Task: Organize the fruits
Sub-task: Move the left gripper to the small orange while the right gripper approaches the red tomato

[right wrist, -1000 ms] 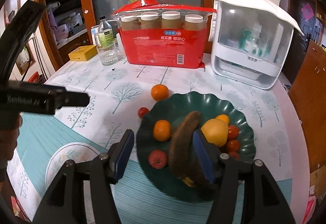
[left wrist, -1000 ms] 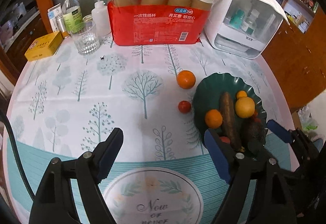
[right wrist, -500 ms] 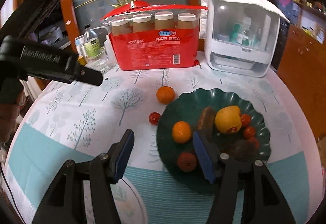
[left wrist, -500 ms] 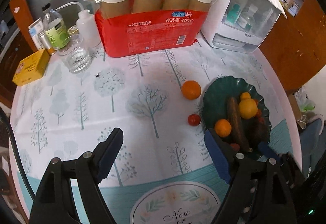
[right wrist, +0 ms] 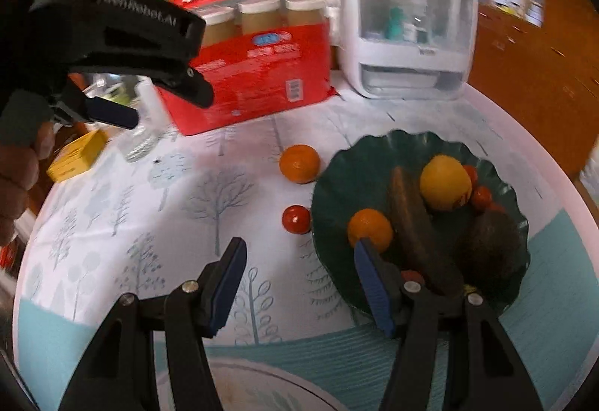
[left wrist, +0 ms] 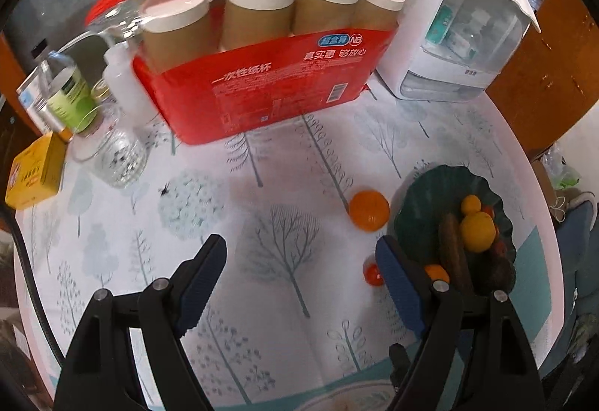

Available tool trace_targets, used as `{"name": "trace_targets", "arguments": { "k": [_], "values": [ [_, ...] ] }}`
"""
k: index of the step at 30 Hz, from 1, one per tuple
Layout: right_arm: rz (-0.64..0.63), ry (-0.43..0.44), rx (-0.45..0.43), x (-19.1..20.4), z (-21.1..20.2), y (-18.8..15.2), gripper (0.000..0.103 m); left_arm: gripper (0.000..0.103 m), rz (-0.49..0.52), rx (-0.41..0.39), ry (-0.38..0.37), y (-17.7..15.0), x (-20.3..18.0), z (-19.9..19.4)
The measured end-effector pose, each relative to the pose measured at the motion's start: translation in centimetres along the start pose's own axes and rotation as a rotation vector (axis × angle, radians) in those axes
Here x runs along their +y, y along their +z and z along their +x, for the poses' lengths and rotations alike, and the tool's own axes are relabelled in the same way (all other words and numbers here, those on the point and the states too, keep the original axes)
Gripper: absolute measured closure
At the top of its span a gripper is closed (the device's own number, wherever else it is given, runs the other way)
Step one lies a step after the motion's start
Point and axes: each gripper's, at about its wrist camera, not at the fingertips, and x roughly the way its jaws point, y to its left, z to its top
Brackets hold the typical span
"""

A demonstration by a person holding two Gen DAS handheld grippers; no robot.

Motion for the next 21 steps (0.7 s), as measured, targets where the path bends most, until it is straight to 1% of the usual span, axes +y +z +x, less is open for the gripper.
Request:
{"name": "trace_targets", "arguments": {
  "k": [1, 5, 11, 13, 18, 21],
  "values": [
    [0.031, -0.019, 0.006, 0.2, 0.5, 0.0, 0.043, 0.022, 0.009, -0.004, -0.003, 0.3, -0.1, 0.4],
    [0.098, -0.037, 0.006, 1.0, 2.1, 0.1, 0.043, 0.022, 0.034, -0.014, -0.043, 1.3, -0.3, 2.0],
    [0.103, -0.063, -0.002, 2.8, 4.0, -0.3, 0.043, 0.022, 0.093, -0.006, -0.093, 2.4, -0.5, 4.8],
    [0.111, -0.072, 0.007, 3.1, 4.7, -0.6, 0.043, 0.022, 0.110, 0.009, -0.114, 2.7, -0.6, 5.9],
    [0.134, -0.093, 0.010, 3.4, 5.7, -0.8, 0.044, 0.029, 0.139, 0.053, -0.151, 3.0, -1.3, 8.6],
    [0.131, -0.114, 0.002, 3.7, 6.2, -0.8, 0.044, 0.031, 0.145, 0.081, -0.176, 2.9, -1.9, 10.2]
  ]
}}
